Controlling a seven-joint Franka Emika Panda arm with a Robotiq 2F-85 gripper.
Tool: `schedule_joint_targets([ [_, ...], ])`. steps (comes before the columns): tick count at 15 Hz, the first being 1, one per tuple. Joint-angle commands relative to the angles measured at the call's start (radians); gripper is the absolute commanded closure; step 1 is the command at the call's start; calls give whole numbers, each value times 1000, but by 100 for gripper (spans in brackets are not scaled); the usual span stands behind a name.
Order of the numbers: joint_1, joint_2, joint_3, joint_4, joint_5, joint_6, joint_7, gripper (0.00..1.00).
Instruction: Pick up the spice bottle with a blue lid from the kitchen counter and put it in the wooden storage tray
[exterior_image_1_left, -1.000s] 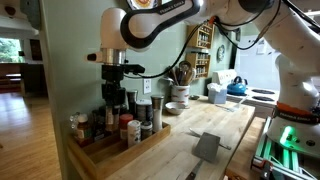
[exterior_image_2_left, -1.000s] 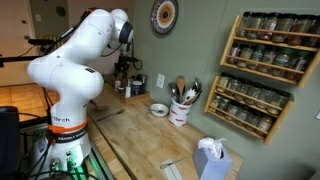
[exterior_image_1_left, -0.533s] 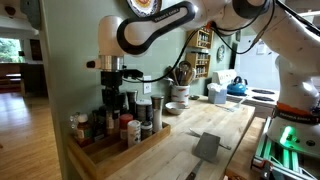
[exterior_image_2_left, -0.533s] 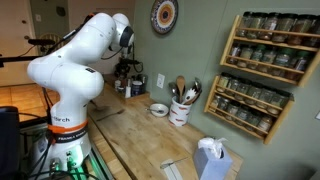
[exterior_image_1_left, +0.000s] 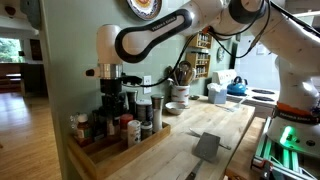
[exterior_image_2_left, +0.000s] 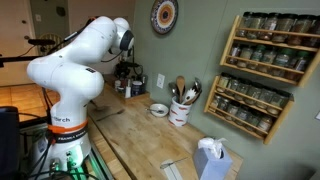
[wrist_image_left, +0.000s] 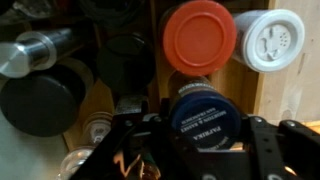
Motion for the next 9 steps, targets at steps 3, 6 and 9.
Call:
schedule_joint_targets([
  [3,25,37,-18,45,-24,-40,11,71],
  [6,28,41,-20,49,-28,-58,4,71],
  [9,38,42,-28,64,-44,-83,5,55],
])
